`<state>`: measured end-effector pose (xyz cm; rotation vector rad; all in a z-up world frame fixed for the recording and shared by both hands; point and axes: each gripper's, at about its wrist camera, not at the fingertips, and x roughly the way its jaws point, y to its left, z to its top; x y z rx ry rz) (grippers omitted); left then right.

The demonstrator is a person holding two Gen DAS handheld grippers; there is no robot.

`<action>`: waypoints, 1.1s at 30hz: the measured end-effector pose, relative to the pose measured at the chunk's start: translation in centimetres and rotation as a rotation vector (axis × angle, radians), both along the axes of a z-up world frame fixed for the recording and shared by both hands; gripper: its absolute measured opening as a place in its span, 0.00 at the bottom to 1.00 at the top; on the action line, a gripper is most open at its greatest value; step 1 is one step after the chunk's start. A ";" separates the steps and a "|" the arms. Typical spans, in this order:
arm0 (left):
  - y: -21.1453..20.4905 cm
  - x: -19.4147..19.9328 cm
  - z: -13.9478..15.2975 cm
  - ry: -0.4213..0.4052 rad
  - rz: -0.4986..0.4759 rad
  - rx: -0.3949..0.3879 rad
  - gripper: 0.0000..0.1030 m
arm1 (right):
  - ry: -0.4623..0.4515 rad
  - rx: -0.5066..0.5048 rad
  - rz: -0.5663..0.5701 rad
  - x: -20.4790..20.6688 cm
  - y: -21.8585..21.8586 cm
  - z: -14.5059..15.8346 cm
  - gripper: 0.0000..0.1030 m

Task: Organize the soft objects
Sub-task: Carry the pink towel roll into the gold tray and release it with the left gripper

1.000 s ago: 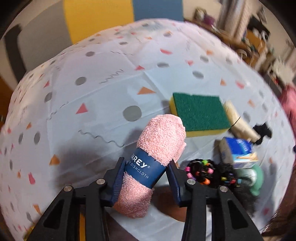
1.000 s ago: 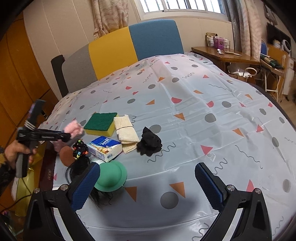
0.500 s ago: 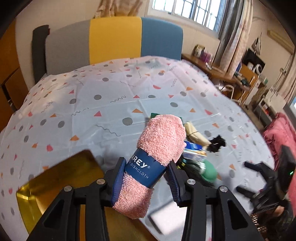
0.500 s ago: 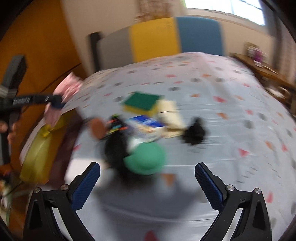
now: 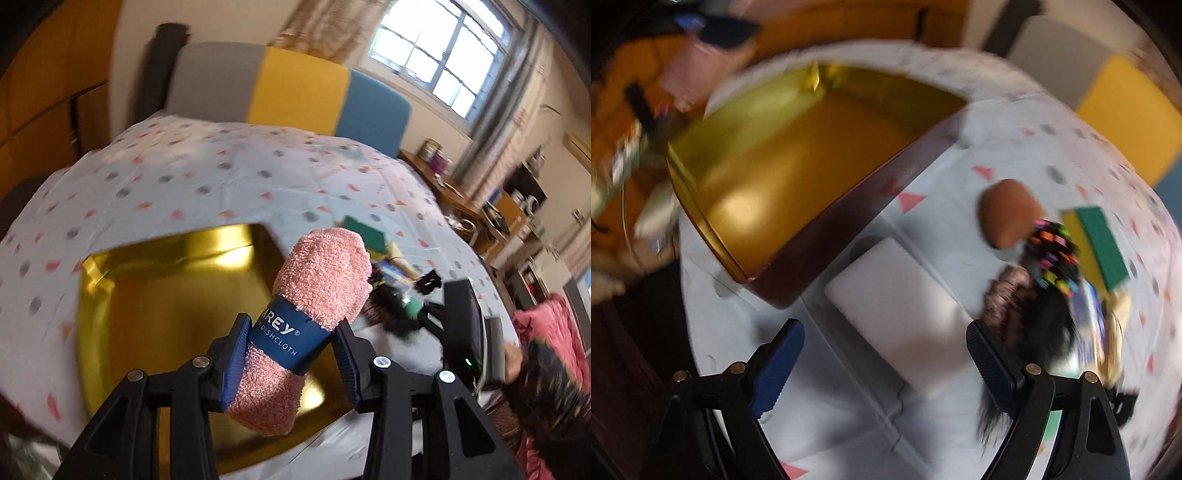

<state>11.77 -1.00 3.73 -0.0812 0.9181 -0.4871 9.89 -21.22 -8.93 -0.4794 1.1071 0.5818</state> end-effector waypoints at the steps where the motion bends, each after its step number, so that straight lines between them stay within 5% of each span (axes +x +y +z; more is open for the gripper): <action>1: 0.7 -0.4 -0.3 0.001 0.017 0.004 0.43 | 0.004 -0.039 0.015 0.5 0.5 -0.5 0.87; 8: 6.2 -3.0 -3.3 0.060 0.140 -0.039 0.43 | 0.064 -0.124 0.050 3.3 1.8 -2.1 0.89; 11: 7.1 -3.6 -4.1 0.071 0.168 -0.058 0.43 | 0.114 -0.071 0.021 3.4 1.6 -2.2 0.76; 14: 7.6 -4.0 -4.8 0.079 0.186 -0.084 0.43 | 0.085 -0.079 -0.022 2.8 1.1 -1.9 0.69; 21: 9.1 -1.6 -6.3 0.161 0.288 -0.152 0.43 | 0.068 -0.004 -0.216 -1.2 -1.3 -2.1 0.68; 33: 11.2 8.3 -8.5 0.154 0.453 0.025 0.44 | -0.001 0.047 -0.296 -3.3 -2.4 -2.4 0.69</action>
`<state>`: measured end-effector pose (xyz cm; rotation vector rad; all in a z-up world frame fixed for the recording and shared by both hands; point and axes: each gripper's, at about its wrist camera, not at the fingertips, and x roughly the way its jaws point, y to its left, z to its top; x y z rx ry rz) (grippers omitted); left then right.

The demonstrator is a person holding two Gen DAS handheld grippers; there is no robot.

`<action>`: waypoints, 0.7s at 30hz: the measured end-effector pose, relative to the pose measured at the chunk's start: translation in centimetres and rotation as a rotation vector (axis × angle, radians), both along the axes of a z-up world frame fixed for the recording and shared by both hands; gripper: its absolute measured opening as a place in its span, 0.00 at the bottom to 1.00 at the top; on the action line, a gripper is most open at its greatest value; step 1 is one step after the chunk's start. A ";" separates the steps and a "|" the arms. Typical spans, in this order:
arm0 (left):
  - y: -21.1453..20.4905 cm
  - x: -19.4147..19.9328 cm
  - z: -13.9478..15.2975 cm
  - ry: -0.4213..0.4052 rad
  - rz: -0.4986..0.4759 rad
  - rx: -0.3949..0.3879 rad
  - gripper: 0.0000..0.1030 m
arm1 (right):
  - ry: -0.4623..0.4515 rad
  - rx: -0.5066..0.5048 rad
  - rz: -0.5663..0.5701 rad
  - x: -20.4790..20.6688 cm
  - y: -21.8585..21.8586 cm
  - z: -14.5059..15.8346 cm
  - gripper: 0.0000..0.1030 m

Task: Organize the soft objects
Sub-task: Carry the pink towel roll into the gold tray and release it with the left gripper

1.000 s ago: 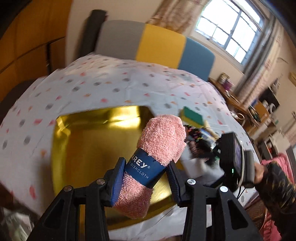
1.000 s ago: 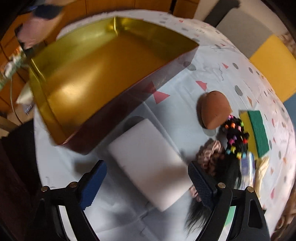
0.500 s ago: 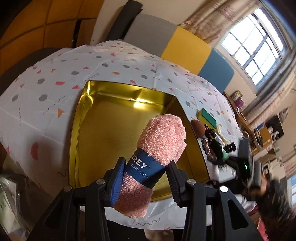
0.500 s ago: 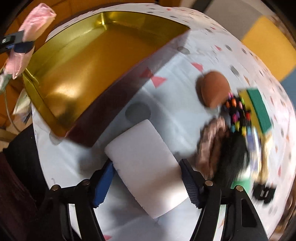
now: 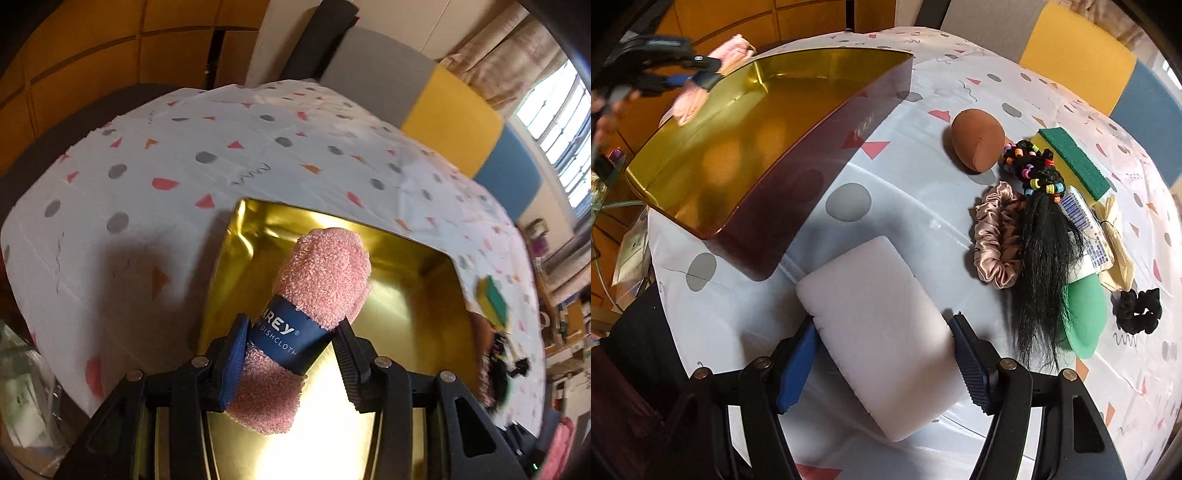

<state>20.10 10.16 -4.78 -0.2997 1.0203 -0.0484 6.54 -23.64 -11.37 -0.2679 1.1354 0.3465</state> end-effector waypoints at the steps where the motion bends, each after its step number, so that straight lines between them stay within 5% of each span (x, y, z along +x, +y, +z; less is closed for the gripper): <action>1: 0.1 0.6 -0.3 0.004 0.005 0.007 0.44 | 0.001 0.003 -0.005 0.0 -0.1 0.0 0.69; 7: 0.4 3.9 -2.0 0.044 0.025 0.066 0.47 | -0.006 0.008 -0.019 -0.1 -0.1 0.4 0.70; 11: 0.3 4.5 -2.2 0.037 0.012 0.089 0.59 | -0.010 0.010 -0.028 0.0 -0.2 0.4 0.70; 21: -2.9 -3.4 3.1 -0.181 -0.048 0.196 0.66 | -0.048 0.017 -0.049 -0.5 -0.3 0.3 0.70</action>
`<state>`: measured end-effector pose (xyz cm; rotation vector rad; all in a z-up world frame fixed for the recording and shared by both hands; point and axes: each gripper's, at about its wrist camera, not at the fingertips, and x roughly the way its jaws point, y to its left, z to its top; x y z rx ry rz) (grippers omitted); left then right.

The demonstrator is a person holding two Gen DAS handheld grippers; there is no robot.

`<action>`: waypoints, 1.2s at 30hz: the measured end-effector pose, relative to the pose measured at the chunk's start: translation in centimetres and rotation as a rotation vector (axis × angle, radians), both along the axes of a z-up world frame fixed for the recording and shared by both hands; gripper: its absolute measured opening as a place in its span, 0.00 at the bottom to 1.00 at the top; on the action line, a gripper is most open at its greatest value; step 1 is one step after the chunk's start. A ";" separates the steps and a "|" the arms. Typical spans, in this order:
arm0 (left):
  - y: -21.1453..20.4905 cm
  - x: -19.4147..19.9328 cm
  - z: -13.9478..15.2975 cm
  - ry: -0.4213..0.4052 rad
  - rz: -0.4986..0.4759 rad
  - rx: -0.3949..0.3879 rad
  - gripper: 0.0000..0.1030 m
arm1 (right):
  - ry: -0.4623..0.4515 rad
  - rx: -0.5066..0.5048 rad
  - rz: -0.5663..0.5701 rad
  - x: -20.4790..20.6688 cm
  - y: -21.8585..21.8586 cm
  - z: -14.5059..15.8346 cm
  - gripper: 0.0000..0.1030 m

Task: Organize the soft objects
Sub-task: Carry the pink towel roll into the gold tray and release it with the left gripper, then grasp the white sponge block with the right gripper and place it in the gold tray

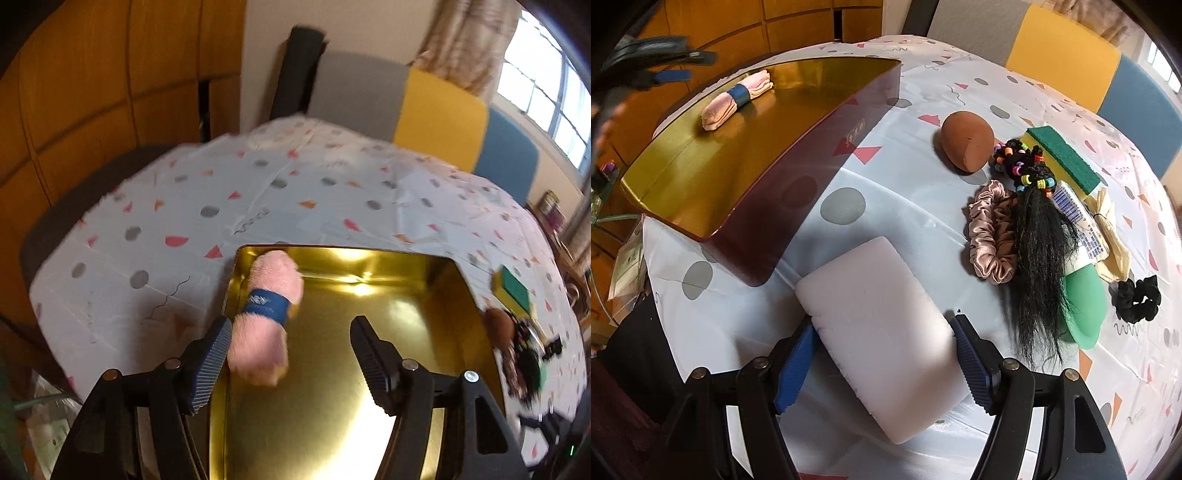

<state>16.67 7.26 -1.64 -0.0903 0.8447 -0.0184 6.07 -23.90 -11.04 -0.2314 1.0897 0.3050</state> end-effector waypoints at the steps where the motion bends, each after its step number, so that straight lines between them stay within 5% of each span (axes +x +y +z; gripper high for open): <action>1: -0.6 -1.5 0.5 -0.025 -0.012 0.013 0.66 | -0.005 0.002 -0.004 -0.1 0.0 0.0 0.70; 12: -4.6 -10.1 2.3 -0.108 -0.080 0.013 0.67 | -0.032 0.015 -0.051 -0.7 -0.2 0.0 0.72; 36: -5.9 -13.5 1.6 -0.095 -0.118 0.038 0.67 | -0.137 0.002 -0.163 -2.7 0.5 0.3 0.64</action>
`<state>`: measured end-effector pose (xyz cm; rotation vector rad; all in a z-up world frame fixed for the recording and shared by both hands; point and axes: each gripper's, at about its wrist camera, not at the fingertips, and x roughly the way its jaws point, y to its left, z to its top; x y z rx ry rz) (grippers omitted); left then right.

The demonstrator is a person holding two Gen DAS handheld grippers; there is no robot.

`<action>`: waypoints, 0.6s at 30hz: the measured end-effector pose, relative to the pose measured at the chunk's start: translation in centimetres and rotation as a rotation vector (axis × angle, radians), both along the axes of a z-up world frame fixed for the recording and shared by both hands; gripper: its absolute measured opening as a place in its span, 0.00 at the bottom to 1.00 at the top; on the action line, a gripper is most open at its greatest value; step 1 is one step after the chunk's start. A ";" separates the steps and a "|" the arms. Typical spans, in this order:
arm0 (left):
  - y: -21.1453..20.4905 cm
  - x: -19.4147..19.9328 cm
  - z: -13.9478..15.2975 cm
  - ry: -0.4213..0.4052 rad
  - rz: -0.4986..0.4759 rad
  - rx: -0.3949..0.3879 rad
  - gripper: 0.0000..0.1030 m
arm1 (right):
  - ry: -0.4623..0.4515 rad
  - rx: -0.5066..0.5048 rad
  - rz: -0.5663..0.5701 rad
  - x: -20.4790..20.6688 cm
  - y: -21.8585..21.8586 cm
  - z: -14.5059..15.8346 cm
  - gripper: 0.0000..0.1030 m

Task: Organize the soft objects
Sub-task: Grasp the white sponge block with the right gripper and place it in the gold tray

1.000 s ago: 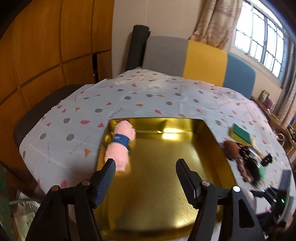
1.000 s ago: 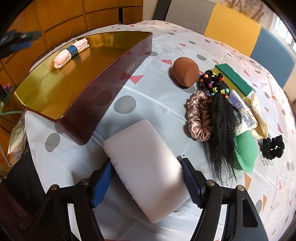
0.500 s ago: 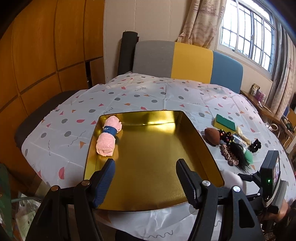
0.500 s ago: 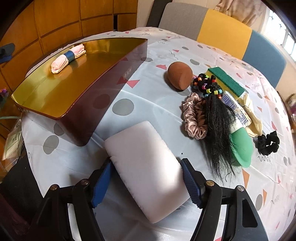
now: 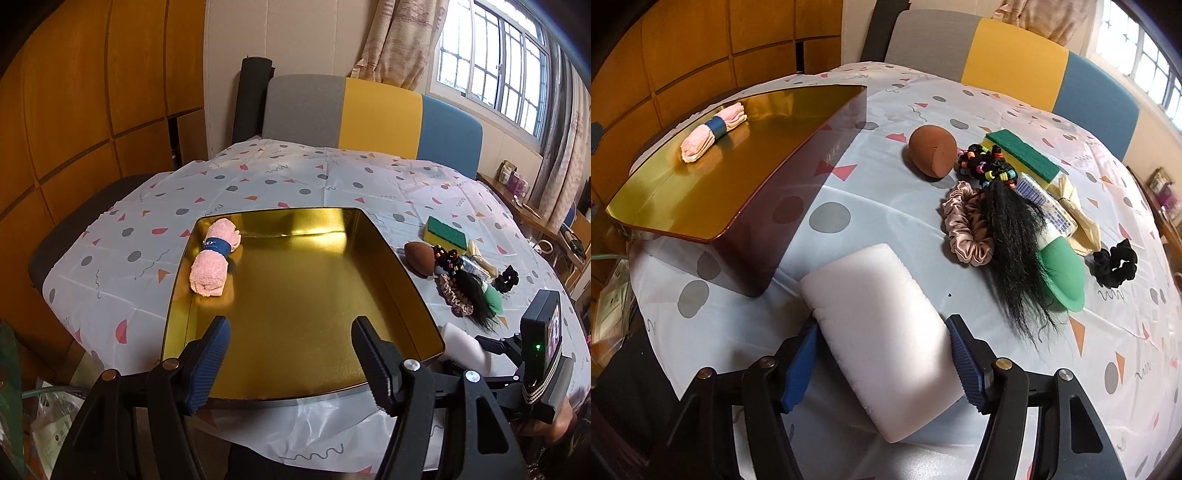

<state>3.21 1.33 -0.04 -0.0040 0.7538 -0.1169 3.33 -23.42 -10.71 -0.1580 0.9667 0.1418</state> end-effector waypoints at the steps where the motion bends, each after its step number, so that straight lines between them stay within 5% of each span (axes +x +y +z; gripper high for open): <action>1: 0.0 0.0 0.0 -0.002 0.000 0.000 0.67 | 0.000 0.002 -0.010 0.0 0.0 0.1 0.63; 10: 0.5 -0.2 0.1 -0.029 0.025 0.039 0.67 | -0.024 0.142 -0.172 0.3 -2.5 3.3 0.61; 18: 1.3 -0.3 0.5 -0.052 0.052 0.077 0.67 | -0.089 0.204 -0.100 2.2 0.7 8.3 0.62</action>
